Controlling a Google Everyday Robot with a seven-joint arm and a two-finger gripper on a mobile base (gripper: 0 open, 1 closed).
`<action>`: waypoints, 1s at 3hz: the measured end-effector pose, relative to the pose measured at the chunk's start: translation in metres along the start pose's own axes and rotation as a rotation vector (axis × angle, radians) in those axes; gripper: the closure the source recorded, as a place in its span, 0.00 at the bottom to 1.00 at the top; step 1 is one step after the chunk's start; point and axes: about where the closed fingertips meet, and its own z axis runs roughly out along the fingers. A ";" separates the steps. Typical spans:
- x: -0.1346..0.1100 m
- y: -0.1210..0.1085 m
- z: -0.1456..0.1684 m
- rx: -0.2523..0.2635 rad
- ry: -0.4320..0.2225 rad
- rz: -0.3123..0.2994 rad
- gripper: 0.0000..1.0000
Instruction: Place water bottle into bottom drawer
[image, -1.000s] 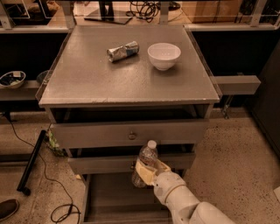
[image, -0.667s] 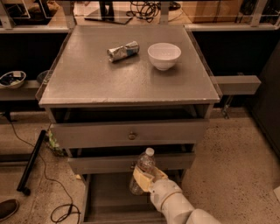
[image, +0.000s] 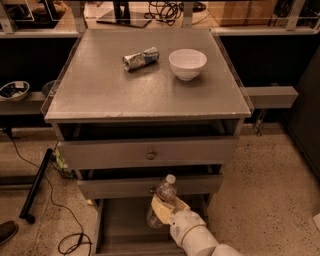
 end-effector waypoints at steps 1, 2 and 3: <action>-0.005 -0.005 0.006 0.014 -0.047 -0.021 1.00; -0.018 -0.020 0.019 0.057 -0.162 -0.065 1.00; -0.032 -0.031 0.028 0.096 -0.270 -0.125 1.00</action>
Offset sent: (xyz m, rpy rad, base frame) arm 0.0554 -0.0355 0.0160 -0.1189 -0.3534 -0.2126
